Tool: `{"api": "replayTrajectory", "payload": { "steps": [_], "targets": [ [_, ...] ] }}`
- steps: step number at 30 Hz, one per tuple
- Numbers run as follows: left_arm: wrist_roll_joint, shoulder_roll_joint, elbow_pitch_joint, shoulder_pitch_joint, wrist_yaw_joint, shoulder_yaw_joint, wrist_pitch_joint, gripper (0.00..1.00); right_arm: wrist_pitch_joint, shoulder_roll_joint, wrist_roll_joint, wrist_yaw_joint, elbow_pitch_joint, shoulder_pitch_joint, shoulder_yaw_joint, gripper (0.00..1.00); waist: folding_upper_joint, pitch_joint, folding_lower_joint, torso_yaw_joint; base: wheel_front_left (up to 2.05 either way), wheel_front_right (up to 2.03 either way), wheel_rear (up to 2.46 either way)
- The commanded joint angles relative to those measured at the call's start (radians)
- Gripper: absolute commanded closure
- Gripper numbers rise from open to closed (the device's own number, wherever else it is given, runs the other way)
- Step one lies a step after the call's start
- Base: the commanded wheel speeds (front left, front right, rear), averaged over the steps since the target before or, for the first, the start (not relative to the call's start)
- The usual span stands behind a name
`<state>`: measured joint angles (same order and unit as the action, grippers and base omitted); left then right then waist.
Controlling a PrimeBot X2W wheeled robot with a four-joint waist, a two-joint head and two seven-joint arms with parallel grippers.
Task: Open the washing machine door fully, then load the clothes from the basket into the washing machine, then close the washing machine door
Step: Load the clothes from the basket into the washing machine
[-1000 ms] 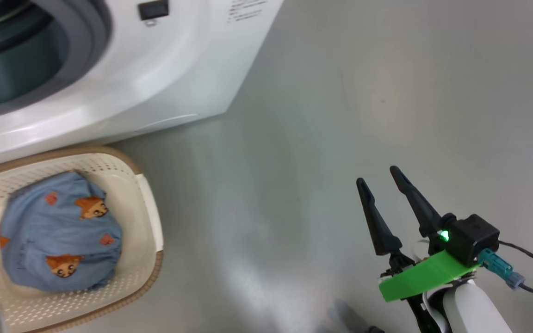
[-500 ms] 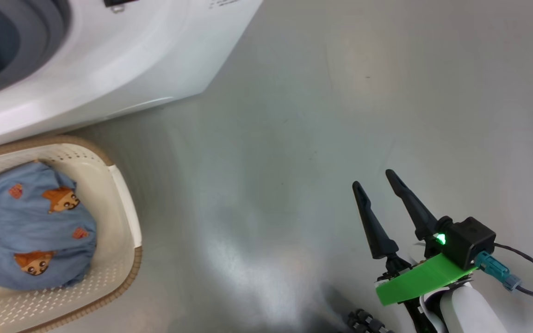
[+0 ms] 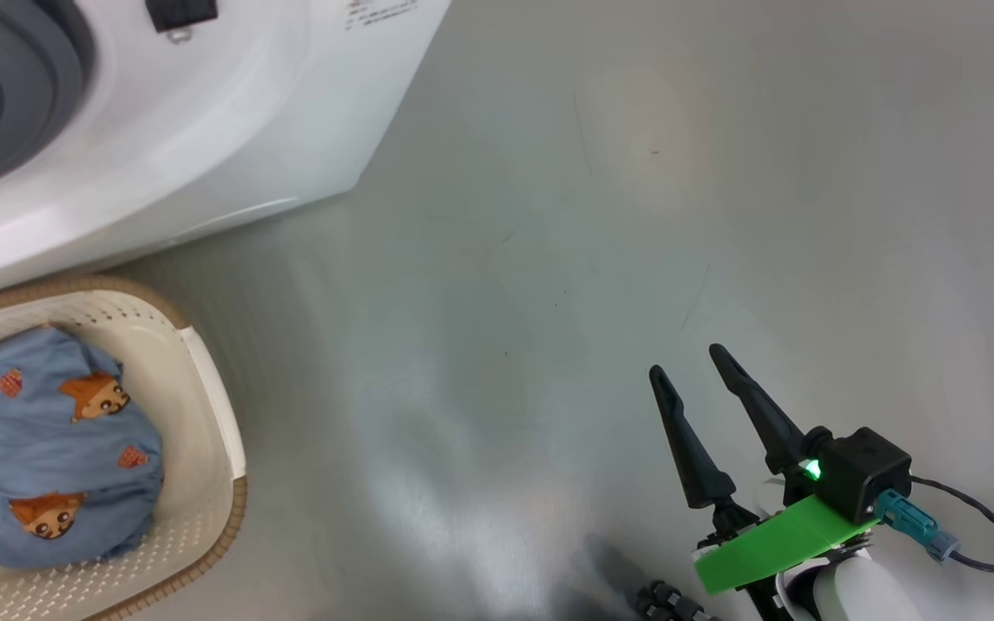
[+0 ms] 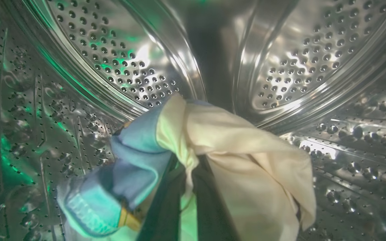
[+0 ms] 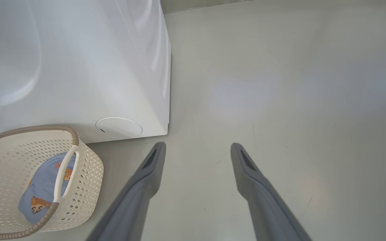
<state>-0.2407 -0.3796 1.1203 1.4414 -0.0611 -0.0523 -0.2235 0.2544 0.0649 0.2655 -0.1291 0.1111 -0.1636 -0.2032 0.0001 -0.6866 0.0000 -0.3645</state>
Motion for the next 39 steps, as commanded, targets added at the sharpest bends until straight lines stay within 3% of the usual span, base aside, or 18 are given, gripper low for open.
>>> {"api": "replayTrajectory", "payload": {
  "steps": [1, 4, 10, 21, 39],
  "targets": [
    [0.017, -0.040, 0.001, 0.020, -0.004, -0.005, 0.013, 0.90, 0.007, 0.005, 0.028, -0.002, -0.017, 0.033, -0.015, 0.00, -0.0001, 0.008, 0.0000, -0.003, 0.00, 0.00, 0.00],
    [0.016, -0.035, 0.051, 0.034, -0.018, -0.010, 0.040, 0.02, 0.007, 0.002, 0.031, -0.002, -0.017, 0.038, -0.013, 0.00, -0.0001, 0.016, 0.0000, -0.003, 0.00, 0.00, 0.00],
    [-0.003, -0.013, 0.111, 0.060, -0.044, -0.005, 0.091, 0.00, 0.007, -0.002, 0.037, -0.002, -0.011, 0.039, -0.002, 0.00, -0.0001, 0.030, 0.0000, 0.004, 0.00, 0.00, 0.00],
    [-0.077, 0.079, 0.139, -0.007, -0.091, 0.043, 0.010, 0.00, 0.007, -0.003, 0.038, -0.002, -0.001, 0.015, 0.007, 0.00, -0.0001, 0.115, 0.0000, 0.079, 0.00, 0.00, 0.00],
    [-0.138, 0.213, 0.071, -0.224, -0.037, 0.074, -0.038, 0.00, 0.007, 0.003, 0.023, -0.002, 0.003, 0.018, 0.028, 0.00, -0.0001, 0.247, 0.0000, 0.197, 0.00, 0.00, 0.00]
  ]
}}
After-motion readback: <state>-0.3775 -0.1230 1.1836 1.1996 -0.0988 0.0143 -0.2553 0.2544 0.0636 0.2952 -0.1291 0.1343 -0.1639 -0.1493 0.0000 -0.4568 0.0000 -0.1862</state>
